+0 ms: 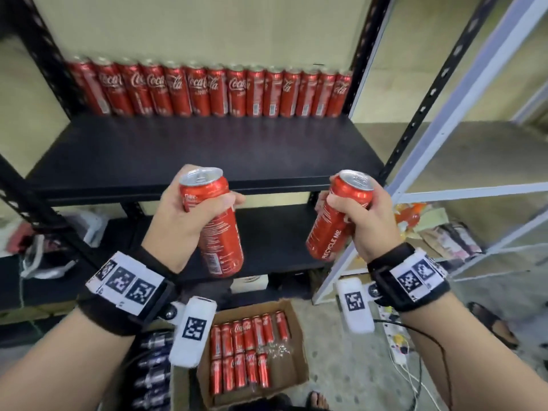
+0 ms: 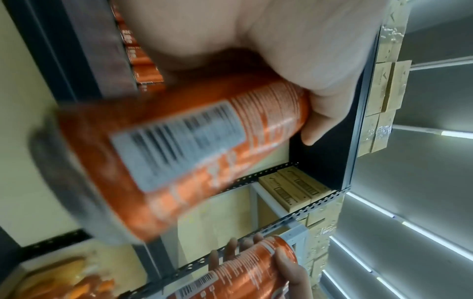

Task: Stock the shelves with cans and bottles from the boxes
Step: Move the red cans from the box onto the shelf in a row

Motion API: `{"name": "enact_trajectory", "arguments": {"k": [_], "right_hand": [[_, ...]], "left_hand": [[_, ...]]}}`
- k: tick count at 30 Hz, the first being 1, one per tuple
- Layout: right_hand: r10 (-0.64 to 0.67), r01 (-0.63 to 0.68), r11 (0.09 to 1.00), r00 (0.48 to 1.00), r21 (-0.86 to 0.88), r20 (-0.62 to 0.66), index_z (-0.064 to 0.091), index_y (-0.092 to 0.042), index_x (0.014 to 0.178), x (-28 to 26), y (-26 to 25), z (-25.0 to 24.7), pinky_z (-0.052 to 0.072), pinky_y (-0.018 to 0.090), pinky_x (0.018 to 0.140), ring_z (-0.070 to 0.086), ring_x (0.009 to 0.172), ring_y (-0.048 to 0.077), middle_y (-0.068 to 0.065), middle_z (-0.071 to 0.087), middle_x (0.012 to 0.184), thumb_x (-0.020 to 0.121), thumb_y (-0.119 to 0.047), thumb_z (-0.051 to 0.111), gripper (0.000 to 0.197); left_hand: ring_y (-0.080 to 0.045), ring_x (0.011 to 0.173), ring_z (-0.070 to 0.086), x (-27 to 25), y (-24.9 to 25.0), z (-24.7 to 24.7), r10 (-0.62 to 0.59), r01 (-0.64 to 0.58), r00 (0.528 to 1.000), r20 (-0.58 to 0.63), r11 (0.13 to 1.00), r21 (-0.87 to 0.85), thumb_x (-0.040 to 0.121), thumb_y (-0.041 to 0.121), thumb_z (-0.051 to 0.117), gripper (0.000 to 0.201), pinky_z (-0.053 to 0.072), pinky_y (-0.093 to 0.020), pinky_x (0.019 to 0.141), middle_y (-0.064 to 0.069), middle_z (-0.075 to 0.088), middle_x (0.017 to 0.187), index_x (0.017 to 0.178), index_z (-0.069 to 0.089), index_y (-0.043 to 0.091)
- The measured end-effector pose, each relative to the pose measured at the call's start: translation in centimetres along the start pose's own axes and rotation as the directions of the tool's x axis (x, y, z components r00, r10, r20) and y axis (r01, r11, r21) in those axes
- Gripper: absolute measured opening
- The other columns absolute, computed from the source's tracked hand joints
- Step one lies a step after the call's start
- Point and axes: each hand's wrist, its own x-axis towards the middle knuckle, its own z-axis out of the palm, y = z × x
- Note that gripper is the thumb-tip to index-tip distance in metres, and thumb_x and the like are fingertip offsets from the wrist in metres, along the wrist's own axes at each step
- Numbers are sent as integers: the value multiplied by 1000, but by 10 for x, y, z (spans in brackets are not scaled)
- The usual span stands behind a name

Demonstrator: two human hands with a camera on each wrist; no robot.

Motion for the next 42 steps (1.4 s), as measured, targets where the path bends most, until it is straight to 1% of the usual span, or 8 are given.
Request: {"name": "enact_trajectory", "arguments": {"k": [3,5,10,21,25,34,40,42], "right_hand": [[-38,36,997,999,67,21,65,-14,96,3,-14,13,52,68,90,68,91,46,18,70,97,67,-9,73,30],[-54,54,997,999,47,-4,66,-15,89,3,-20,21,56,57,84,67,82,37,14,68,88,62,-9,74,29],[-33,33,999,987,-3,-158,70,-11,89,16,-14,32,56,43,75,67,75,29,10,68,84,67,-6,77,23],[-82,38,983,966,-177,-245,71,-10,96,120,10,-16,58,56,87,71,85,35,8,72,88,63,-26,82,39],[-110,60,973,969,-223,-220,71,-16,94,169,23,-44,59,47,86,71,89,29,6,74,91,63,-27,82,35],[-129,91,963,982,-255,-136,65,-19,89,250,62,-81,55,22,77,69,80,13,5,71,86,72,1,82,31],[-148,116,970,979,-216,-139,64,-9,91,268,88,-92,56,31,78,68,80,26,11,69,84,70,-3,81,28],[-150,125,975,981,-184,-125,63,-9,92,267,92,-93,57,38,79,68,81,31,13,69,85,72,-9,83,28]], "left_hand": [[-40,80,69,14,13,-1,2,-2,998,66,1000,-1,68,22,79,33,58,-50,78,-22,69,86,93,57,23],[-34,75,69,23,14,-1,-3,0,995,100,999,34,64,23,82,35,57,-45,74,-17,69,81,91,59,22],[-36,86,72,45,9,7,-31,10,987,155,991,133,58,35,90,50,59,-53,87,-13,73,90,97,67,14],[-21,88,73,151,-30,74,-10,-26,984,176,979,200,72,9,89,36,59,-43,87,-6,74,91,96,64,15],[-22,89,72,198,-55,106,11,-56,983,181,968,244,70,8,89,39,59,-42,88,-7,73,93,98,63,14],[-21,93,71,276,-108,162,-46,11,991,126,963,271,68,3,89,42,57,-46,92,-3,72,96,98,63,17],[-30,94,68,291,-136,180,-72,32,987,147,967,253,68,3,88,43,56,-46,92,-12,69,97,101,63,12],[-25,90,67,294,-139,183,-62,18,984,166,968,252,68,4,89,44,57,-41,88,-9,68,96,101,62,12]]}}
